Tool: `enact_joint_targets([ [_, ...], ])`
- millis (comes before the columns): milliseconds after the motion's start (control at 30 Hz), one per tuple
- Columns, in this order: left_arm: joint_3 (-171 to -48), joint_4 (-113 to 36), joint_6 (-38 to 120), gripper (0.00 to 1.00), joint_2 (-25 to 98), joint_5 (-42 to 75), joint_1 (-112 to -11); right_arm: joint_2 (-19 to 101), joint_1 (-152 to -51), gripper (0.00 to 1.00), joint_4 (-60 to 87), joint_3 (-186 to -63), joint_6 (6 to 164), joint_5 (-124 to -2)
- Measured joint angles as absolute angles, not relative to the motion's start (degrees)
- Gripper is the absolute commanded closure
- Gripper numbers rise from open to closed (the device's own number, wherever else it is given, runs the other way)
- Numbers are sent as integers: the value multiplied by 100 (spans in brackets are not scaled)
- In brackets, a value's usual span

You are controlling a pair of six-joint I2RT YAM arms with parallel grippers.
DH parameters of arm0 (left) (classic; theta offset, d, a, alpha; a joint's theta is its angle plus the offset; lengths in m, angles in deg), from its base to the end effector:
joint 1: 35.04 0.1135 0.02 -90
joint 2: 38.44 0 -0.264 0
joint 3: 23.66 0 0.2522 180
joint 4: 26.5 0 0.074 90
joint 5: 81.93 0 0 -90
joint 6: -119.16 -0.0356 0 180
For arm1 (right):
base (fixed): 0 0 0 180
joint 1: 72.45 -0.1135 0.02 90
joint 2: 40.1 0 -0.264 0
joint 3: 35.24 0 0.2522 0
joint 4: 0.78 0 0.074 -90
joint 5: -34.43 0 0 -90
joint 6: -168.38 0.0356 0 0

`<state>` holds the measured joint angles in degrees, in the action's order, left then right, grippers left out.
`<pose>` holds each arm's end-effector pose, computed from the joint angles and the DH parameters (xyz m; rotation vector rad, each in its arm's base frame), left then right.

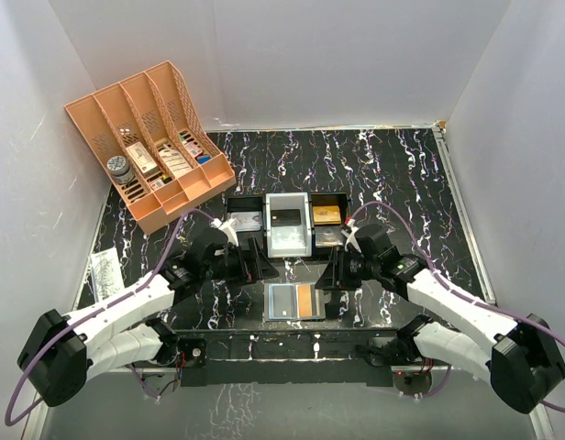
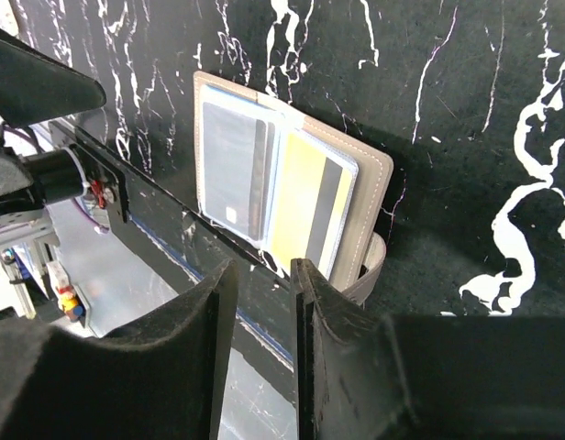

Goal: Take the credit cards out of the card holder

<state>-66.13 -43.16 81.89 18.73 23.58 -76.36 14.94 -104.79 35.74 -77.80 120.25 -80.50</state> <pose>0.1539 -0.1480 0.2150 -0.0550 2.3649 -1.1882 0.1480 0.1115 0.1951 0.0019 2.6354 1.0555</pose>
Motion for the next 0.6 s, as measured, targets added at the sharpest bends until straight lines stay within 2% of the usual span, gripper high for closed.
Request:
enact_joint_targets([
  [233, -6610, -4174, 8357, 16, 2214, 2200, -7971, 1997, -10562, 82, 3297, -7568, 11970, -8092],
  [400, -6543, -3689, 8580, 21, 2288, 2122, -8135, 2213, -10571, 83, 3054, -7323, 11983, -8100],
  [600, -6860, -3494, 8554, 32, 2996, 2080, -8596, 2489, -10573, 85, 2691, -7017, 11983, -8100],
])
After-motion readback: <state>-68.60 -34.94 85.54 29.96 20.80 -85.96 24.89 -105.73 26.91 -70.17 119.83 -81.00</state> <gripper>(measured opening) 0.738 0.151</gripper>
